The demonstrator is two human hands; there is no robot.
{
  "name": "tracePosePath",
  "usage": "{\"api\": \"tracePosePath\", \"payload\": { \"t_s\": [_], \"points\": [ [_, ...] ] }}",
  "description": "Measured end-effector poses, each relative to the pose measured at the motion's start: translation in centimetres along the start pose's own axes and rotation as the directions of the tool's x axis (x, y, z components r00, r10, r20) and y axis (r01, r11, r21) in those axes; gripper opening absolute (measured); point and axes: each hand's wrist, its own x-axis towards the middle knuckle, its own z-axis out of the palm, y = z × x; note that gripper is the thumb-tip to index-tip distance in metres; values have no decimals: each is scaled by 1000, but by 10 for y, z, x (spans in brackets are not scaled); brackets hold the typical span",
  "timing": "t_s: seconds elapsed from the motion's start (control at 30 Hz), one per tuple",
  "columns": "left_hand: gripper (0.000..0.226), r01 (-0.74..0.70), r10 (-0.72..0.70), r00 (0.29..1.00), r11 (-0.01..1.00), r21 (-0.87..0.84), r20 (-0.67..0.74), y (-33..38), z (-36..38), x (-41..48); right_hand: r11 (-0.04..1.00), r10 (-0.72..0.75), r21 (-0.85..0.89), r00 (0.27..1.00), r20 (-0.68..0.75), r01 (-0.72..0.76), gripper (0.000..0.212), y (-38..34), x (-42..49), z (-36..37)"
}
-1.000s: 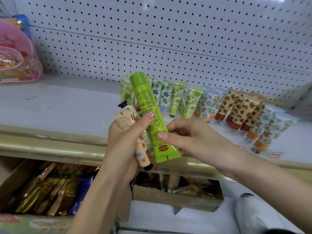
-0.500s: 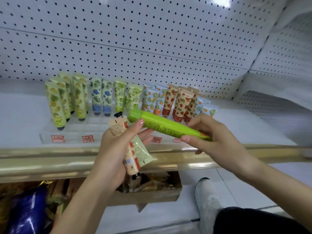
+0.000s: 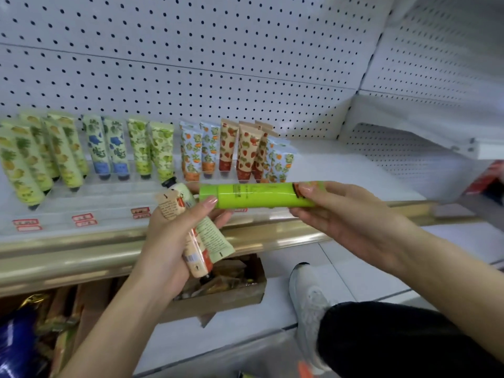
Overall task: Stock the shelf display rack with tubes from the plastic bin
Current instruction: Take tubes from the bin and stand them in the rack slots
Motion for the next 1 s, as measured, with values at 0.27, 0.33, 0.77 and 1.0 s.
{"api": "tracePosePath", "payload": {
  "t_s": [0.27,0.33,0.77,1.0],
  "points": [
    [39,-17,-6,981,993,120,192,-15,11,-4,997,-69,-49,994,-82,65,21,-22,-11,-32],
    [28,24,-40,986,994,102,159,-19,19,-5,978,-185,-115,976,-116,171,13,-37,-11,-40],
    [47,8,-16,997,993,115,73,-9,25,14,662,-605,-581,795,-40,474,10,-109,62,-59],
    [49,-24,20,999,992,121,38,0,23,30,631,-605,-591,796,31,503,3,-94,134,-38]
  ]
}}
